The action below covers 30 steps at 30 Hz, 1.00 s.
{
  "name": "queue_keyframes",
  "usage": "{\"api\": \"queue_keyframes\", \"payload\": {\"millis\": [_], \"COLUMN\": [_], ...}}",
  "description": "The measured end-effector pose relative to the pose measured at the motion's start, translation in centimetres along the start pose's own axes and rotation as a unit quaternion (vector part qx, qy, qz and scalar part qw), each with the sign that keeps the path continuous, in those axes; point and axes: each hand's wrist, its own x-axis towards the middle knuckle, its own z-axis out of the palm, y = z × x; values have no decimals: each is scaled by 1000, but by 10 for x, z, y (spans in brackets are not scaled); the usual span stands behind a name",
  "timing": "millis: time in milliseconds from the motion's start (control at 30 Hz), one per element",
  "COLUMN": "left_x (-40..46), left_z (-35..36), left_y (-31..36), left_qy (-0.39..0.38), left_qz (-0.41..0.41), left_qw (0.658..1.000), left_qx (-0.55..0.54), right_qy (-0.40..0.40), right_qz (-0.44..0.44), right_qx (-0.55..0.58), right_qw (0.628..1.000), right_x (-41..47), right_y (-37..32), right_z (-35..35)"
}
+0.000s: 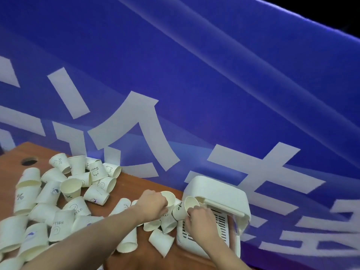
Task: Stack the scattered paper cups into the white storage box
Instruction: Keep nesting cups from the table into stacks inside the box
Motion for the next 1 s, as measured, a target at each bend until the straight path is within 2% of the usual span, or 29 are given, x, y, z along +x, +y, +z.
{"api": "queue_keyframes", "payload": {"millis": [300, 433, 767, 1000], "left_x": [18, 33, 65, 82], "left_z": [-16, -15, -24, -16], "left_y": [55, 78, 149, 181], "left_qy": [10, 1, -24, -42], "left_qz": [61, 73, 137, 197], "left_qw": [998, 997, 988, 977], "left_qx": [27, 36, 67, 72], "right_qy": [-26, -59, -21, -40], "right_qz": [76, 146, 173, 189], "right_qx": [55, 69, 130, 124], "right_qw": [995, 985, 976, 973], "right_x": [-38, -50, -75, -77], "right_y": [49, 81, 143, 162], "right_z": [-6, 5, 20, 31]}}
